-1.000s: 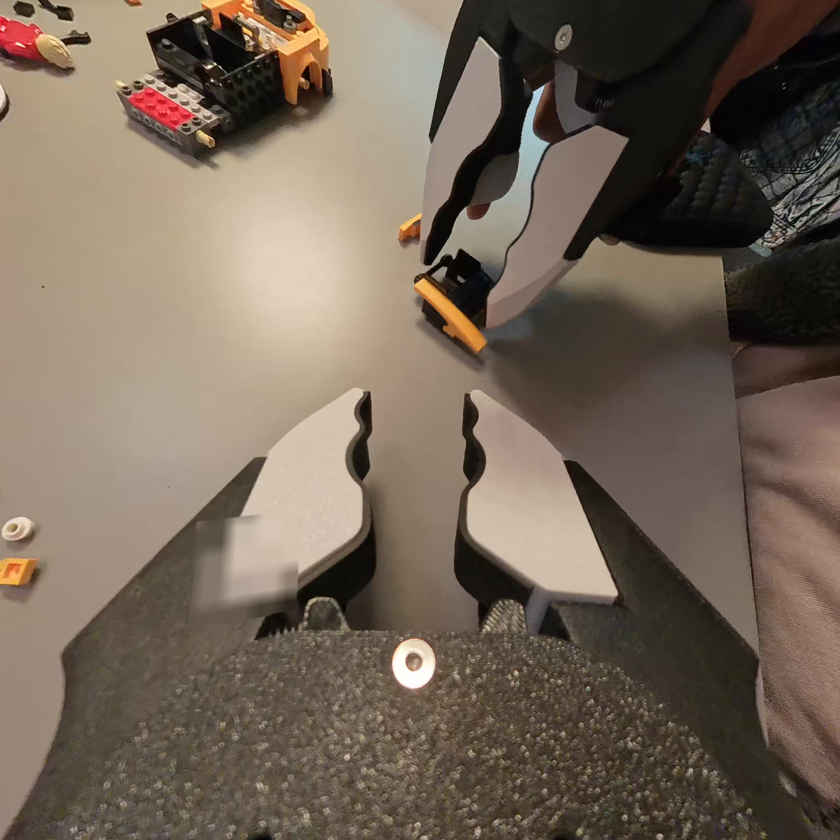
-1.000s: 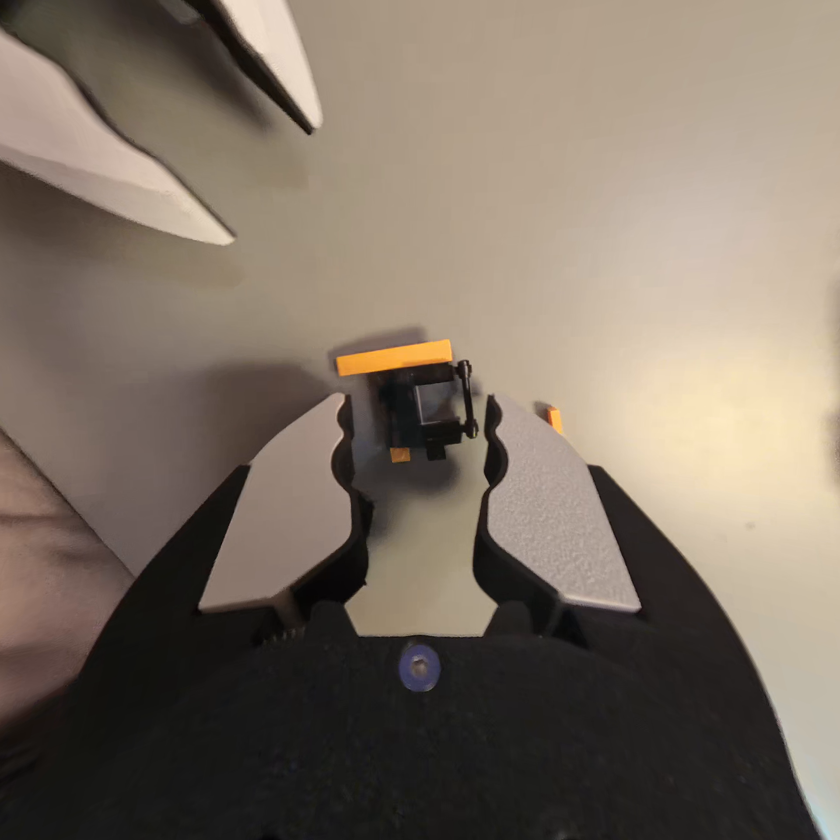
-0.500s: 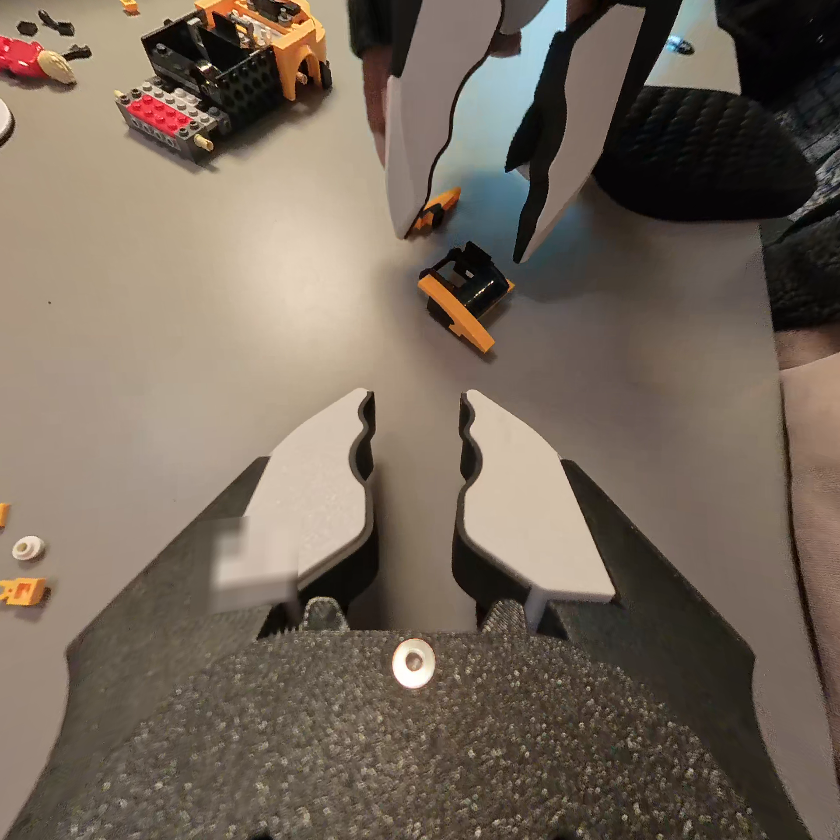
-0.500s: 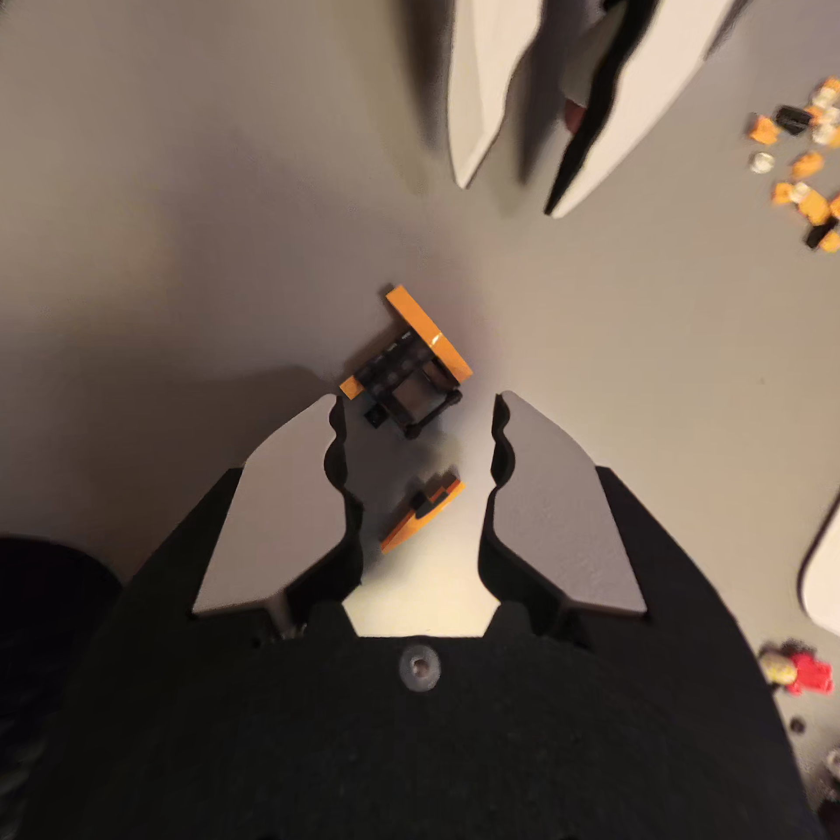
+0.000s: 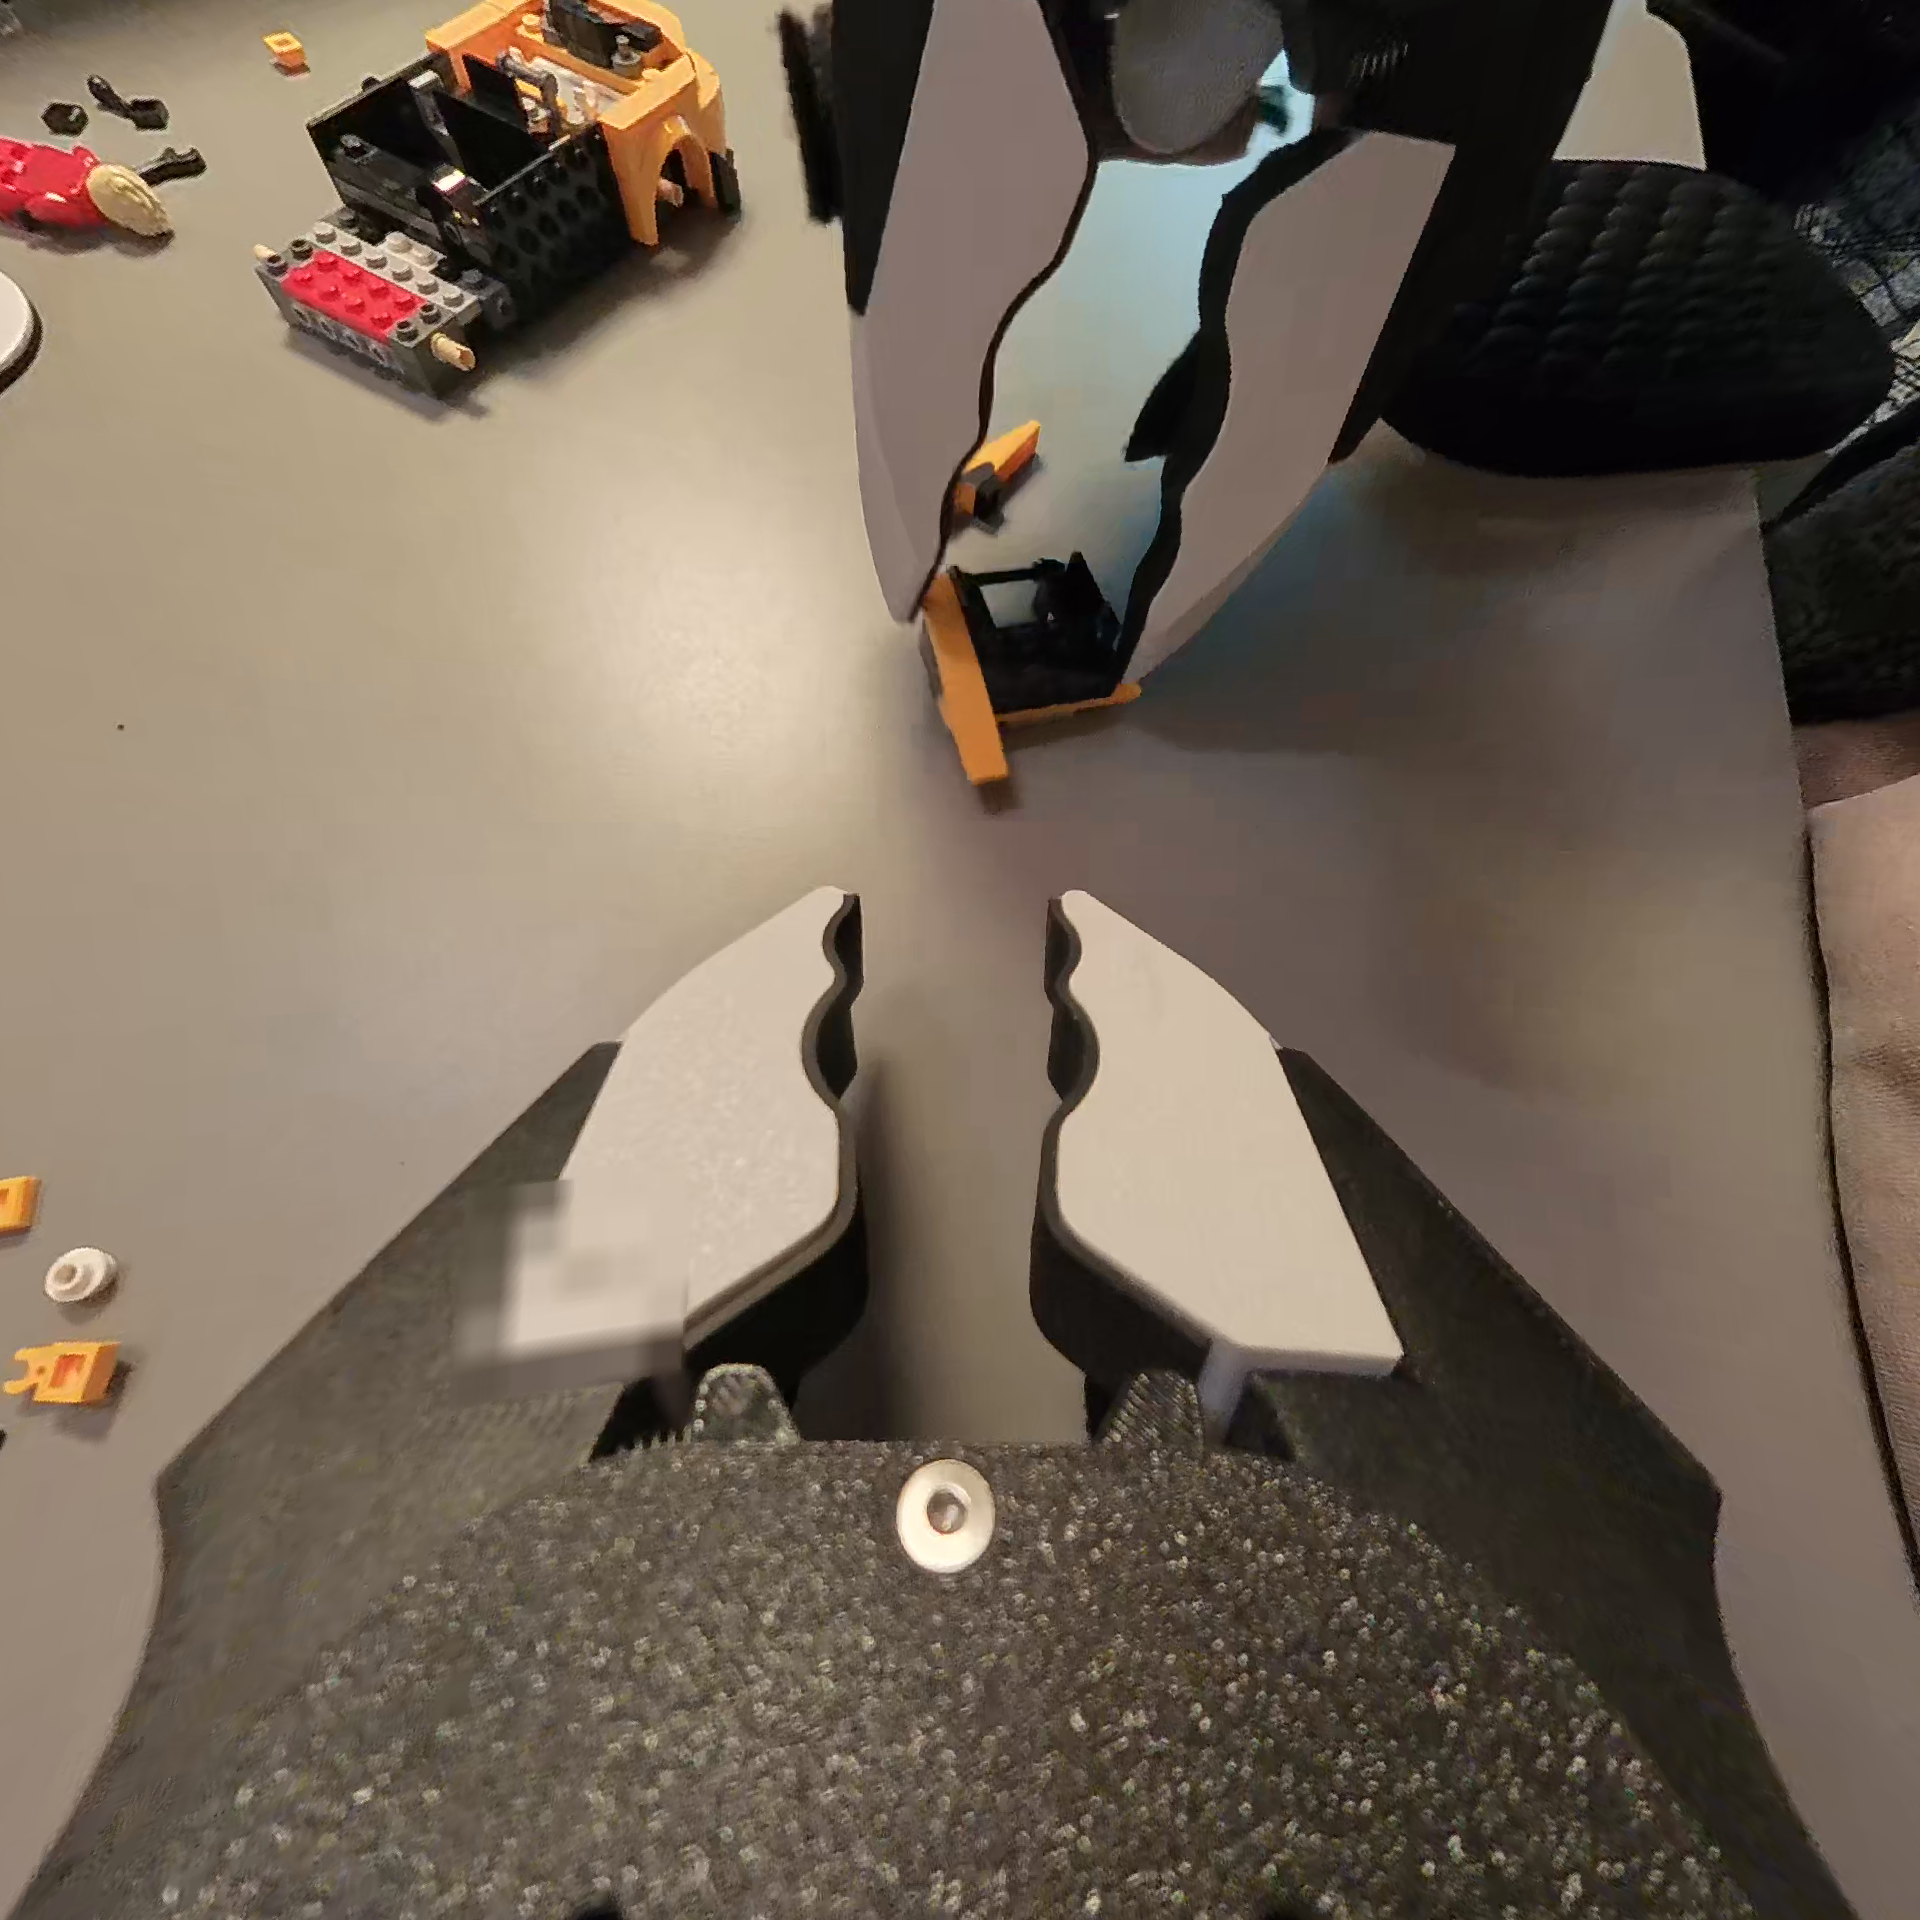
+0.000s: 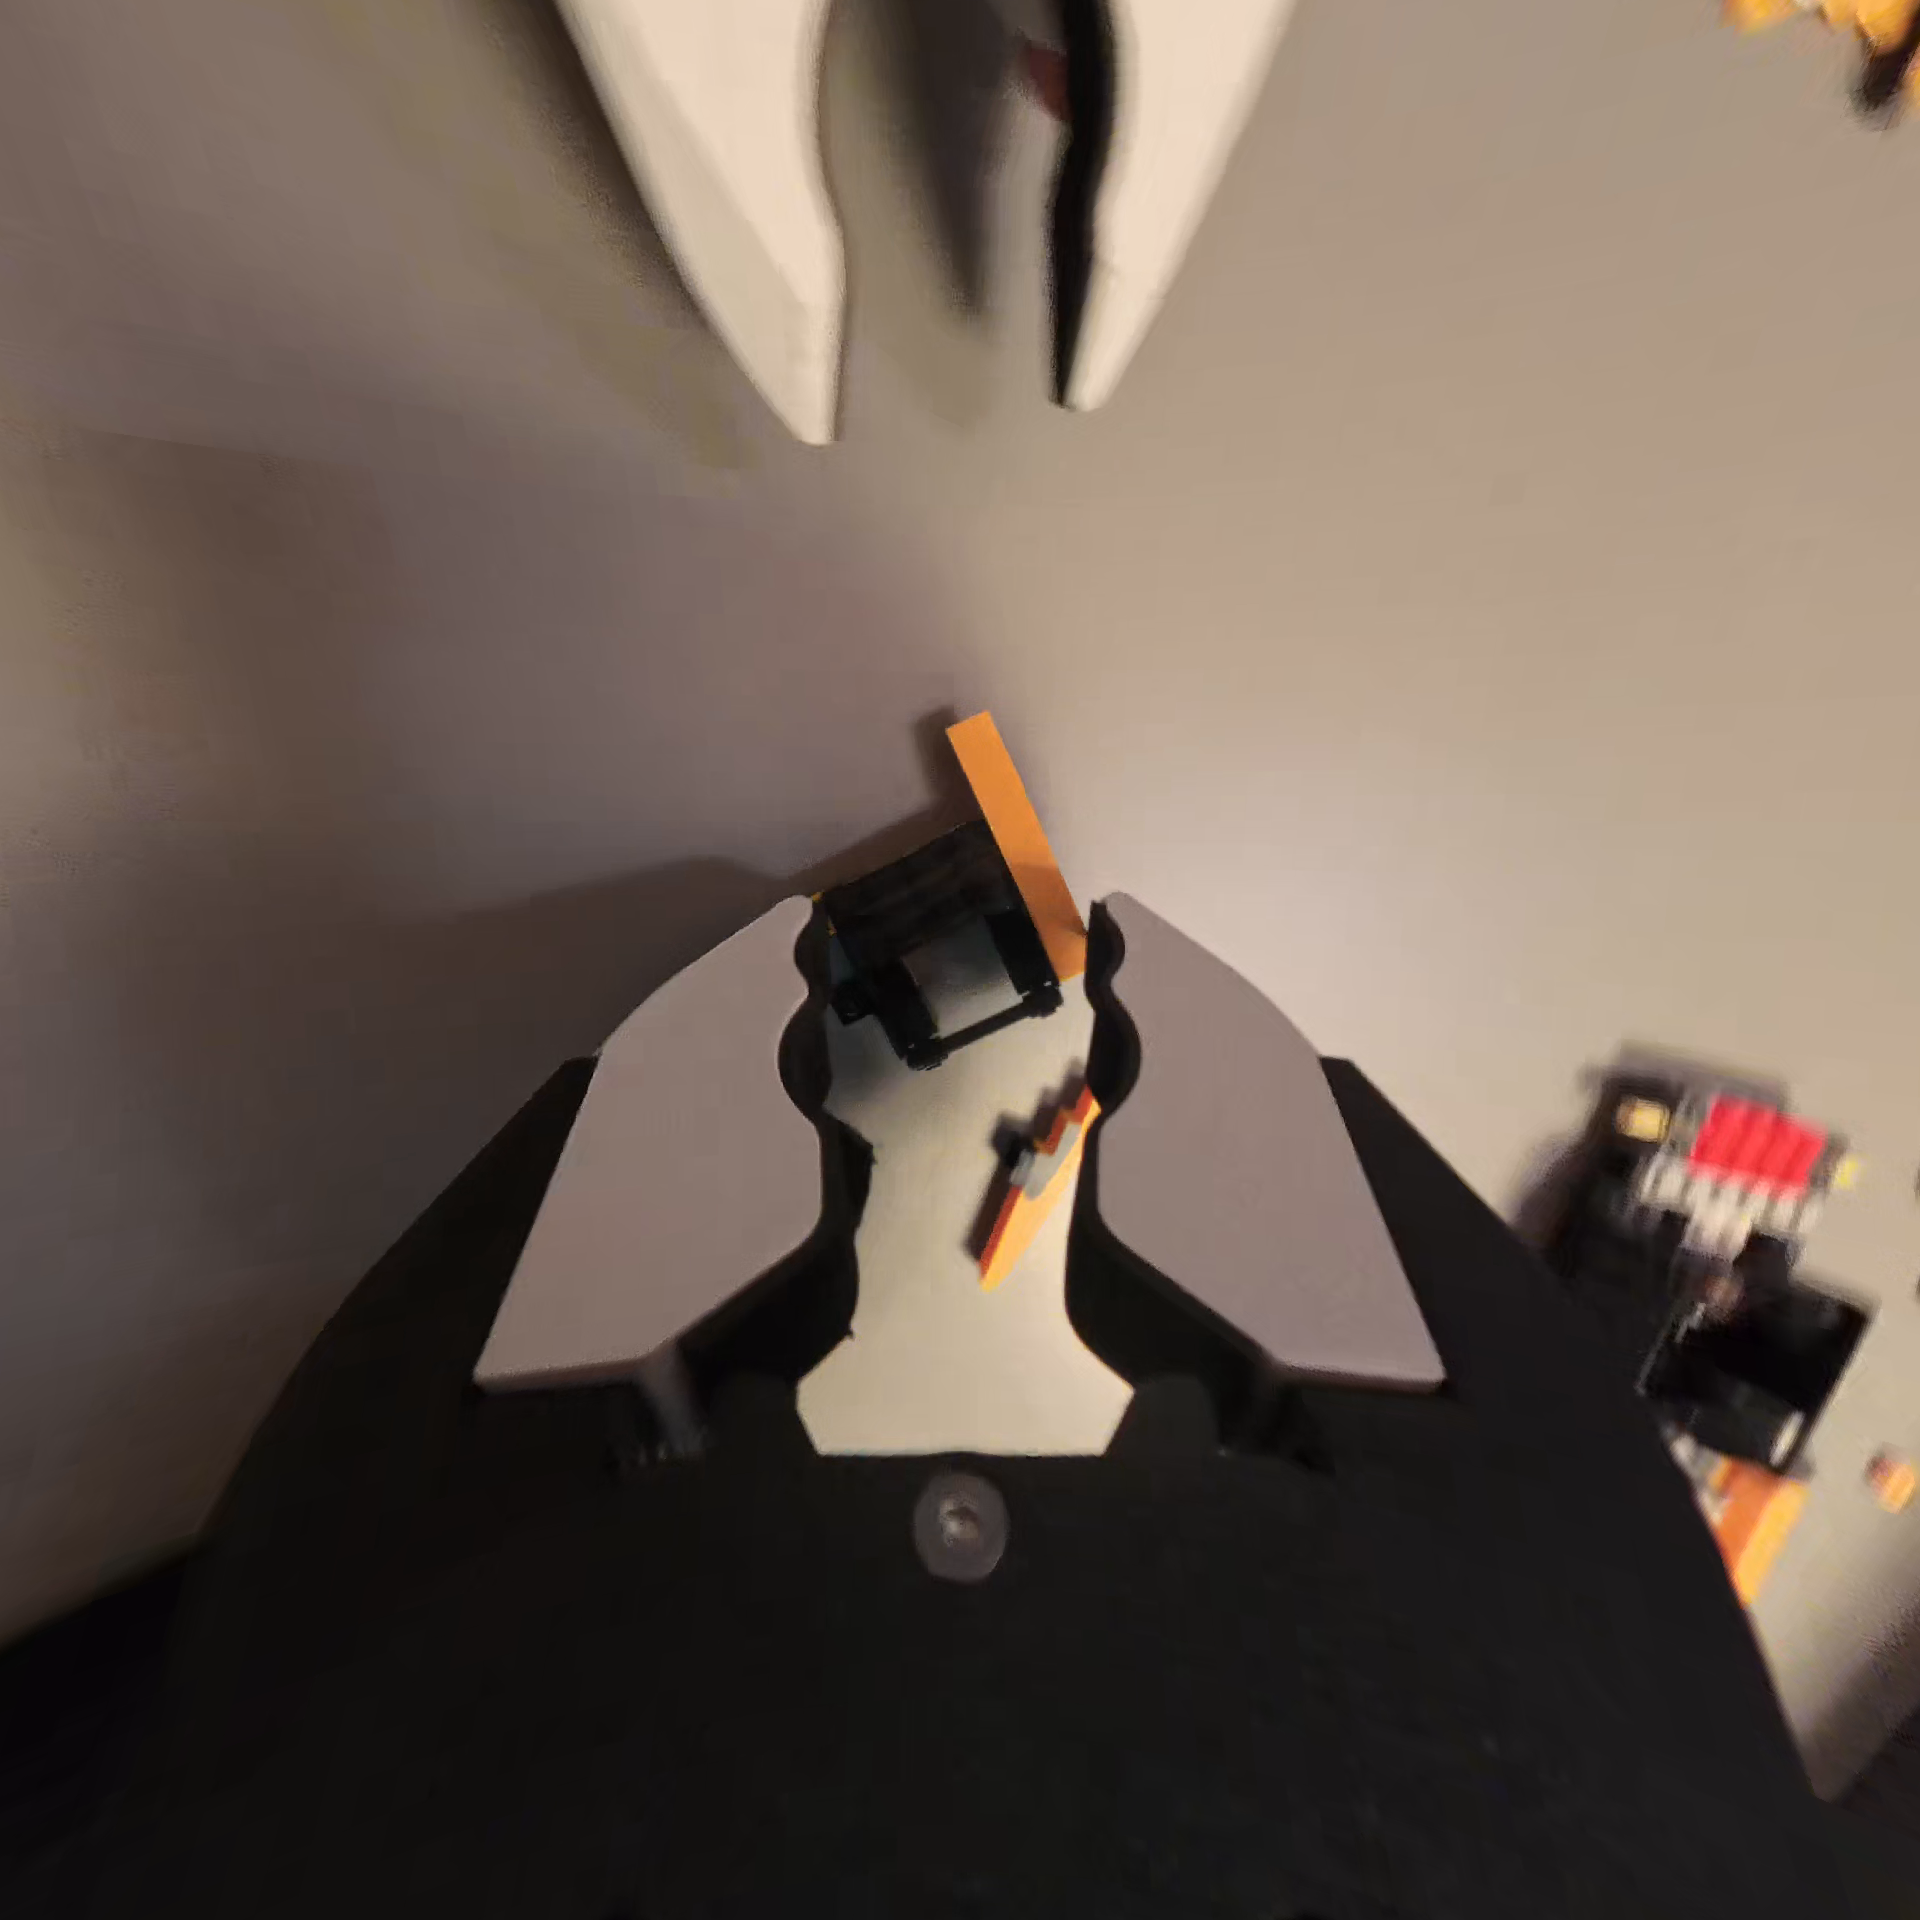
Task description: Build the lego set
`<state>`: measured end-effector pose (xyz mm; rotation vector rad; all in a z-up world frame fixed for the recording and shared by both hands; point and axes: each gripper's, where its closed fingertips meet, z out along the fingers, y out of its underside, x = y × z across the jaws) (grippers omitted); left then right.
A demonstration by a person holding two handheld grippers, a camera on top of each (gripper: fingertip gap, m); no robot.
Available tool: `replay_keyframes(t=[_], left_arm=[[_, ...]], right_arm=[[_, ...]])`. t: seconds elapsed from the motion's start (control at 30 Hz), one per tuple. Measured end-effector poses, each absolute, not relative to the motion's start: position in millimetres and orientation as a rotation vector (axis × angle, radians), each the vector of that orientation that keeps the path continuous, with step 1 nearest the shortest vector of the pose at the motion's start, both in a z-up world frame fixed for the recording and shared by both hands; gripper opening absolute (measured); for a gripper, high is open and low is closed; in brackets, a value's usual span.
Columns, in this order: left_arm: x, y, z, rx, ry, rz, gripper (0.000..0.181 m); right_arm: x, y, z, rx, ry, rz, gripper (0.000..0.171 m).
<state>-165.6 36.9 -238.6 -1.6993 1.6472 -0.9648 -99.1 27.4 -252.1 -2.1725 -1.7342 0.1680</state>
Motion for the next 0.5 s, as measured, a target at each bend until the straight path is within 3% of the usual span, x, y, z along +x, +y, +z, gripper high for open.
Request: replay_keyframes(t=[0.17, 0.5], left_arm=[[-165.9, 36.6, -237.0, -1.701, 1.64, -0.97, 0.032], [-165.8, 35.1, -239.8, -1.706, 1.652, -0.961, 0.032]], right_arm=[[-94.5, 26.5, -248.6, -2.439, -1.246, 0.123, 0.047], [-93.0, 30.5, -250.8, -2.42, -1.106, 0.104, 0.051]])
